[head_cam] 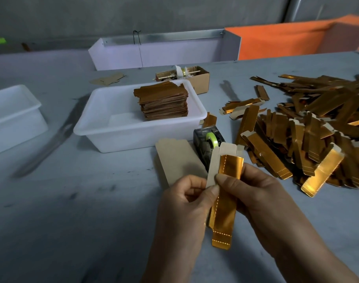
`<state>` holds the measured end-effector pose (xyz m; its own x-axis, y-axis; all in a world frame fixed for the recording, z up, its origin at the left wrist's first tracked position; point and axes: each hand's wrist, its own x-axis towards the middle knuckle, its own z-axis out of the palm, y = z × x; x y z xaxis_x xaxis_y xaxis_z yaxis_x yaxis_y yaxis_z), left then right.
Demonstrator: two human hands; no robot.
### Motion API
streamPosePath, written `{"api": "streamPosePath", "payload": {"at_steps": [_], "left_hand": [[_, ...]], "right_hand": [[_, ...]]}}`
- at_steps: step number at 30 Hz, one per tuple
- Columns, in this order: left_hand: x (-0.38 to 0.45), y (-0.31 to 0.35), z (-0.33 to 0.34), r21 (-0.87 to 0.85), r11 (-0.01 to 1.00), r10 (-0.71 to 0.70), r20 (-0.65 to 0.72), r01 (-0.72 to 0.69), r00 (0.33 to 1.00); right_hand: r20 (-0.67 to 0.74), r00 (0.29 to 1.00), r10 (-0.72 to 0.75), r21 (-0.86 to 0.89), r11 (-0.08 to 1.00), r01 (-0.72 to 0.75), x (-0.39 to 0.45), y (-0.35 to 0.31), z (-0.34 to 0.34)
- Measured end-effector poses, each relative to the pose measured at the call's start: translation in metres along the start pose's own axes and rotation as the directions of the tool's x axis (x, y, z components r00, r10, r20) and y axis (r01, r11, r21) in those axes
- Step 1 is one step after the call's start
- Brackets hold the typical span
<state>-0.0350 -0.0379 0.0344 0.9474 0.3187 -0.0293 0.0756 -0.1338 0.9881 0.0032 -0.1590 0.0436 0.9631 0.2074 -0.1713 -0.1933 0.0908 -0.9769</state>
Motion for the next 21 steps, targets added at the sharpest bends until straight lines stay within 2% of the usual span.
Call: {"api": "streamPosePath", "payload": {"at_steps": [4, 7, 8, 10, 12, 14, 17, 19, 21], "left_hand": [[-0.001, -0.004, 0.004, 0.038, 0.998, 0.047, -0.128, -0.042, 0.991], [-0.006, -0.002, 0.008, 0.222, 0.961, 0.209, -0.199, -0.163, 0.957], [-0.007, -0.001, 0.009, 0.345, 0.908, 0.316, -0.192, -0.237, 0.929], [-0.008, 0.000, 0.014, 0.621, 0.700, 0.493, -0.065, -0.351, 0.867], [-0.014, -0.001, 0.022, 0.817, 0.466, 0.567, 0.018, -0.338, 0.823], [-0.017, 0.002, 0.025, 0.896, 0.368, 0.520, 0.021, -0.247, 0.854], [-0.017, 0.007, 0.031, 0.914, 0.336, 0.247, 0.147, -0.227, 0.958], [-0.015, 0.009, 0.034, 0.902, 0.365, 0.164, 0.182, -0.231, 0.970], [-0.016, 0.013, 0.032, 0.858, 0.442, 0.216, 0.180, -0.261, 0.960]], "right_hand": [[0.010, 1.000, -0.004, 0.051, 0.999, 0.004, -0.002, -0.001, 0.001], [0.006, 1.000, -0.006, 0.048, 0.999, 0.006, -0.002, -0.002, 0.002], [-0.005, 1.000, -0.010, 0.045, 0.999, 0.010, -0.001, -0.002, 0.003], [-0.038, 0.999, -0.018, 0.041, 0.999, 0.019, 0.000, -0.003, 0.005], [-0.054, 0.998, -0.021, 0.037, 0.999, 0.023, 0.001, -0.003, 0.008], [-0.059, 0.998, -0.025, 0.039, 0.999, 0.027, 0.001, -0.003, 0.010], [-0.068, 0.998, -0.018, 0.038, 0.999, 0.020, 0.000, -0.001, 0.010], [-0.067, 0.998, -0.005, 0.042, 0.999, 0.008, -0.002, 0.001, 0.010], [-0.079, 0.997, 0.010, 0.029, 1.000, -0.007, -0.003, 0.002, 0.010]]}}
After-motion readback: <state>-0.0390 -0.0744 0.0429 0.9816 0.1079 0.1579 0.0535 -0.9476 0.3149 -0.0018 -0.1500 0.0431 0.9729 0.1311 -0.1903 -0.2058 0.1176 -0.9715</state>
